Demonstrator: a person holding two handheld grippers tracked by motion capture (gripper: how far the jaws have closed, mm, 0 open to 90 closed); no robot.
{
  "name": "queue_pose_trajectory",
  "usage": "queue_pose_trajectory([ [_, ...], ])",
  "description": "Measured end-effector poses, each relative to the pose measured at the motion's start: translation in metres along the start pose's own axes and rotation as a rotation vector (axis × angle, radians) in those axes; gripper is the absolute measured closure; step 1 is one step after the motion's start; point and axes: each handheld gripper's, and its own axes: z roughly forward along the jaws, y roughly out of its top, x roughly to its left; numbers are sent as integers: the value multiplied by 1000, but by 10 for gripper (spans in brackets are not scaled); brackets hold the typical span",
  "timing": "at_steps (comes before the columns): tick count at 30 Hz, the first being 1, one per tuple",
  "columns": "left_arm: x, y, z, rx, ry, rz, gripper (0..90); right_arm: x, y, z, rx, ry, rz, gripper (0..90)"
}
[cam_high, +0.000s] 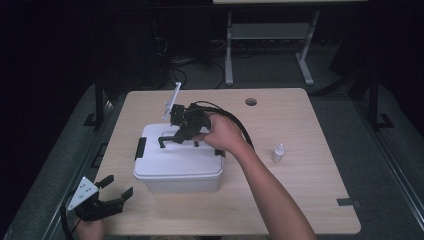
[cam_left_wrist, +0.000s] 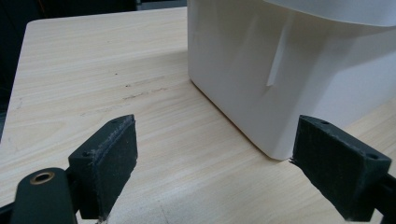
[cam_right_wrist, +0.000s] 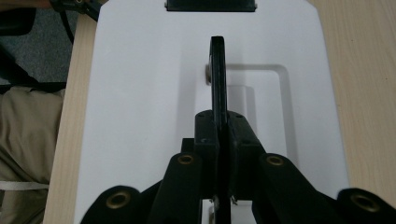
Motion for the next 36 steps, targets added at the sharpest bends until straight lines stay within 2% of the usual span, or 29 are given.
queue_pose_trajectory([
  [23,1,0,-1,-4,6,-4,130,-3,2,-5,-29,21,-11,845],
  [36,0,-1,-2,-3,8,-4,130,3,4,-20,-72,19,-17,846],
])
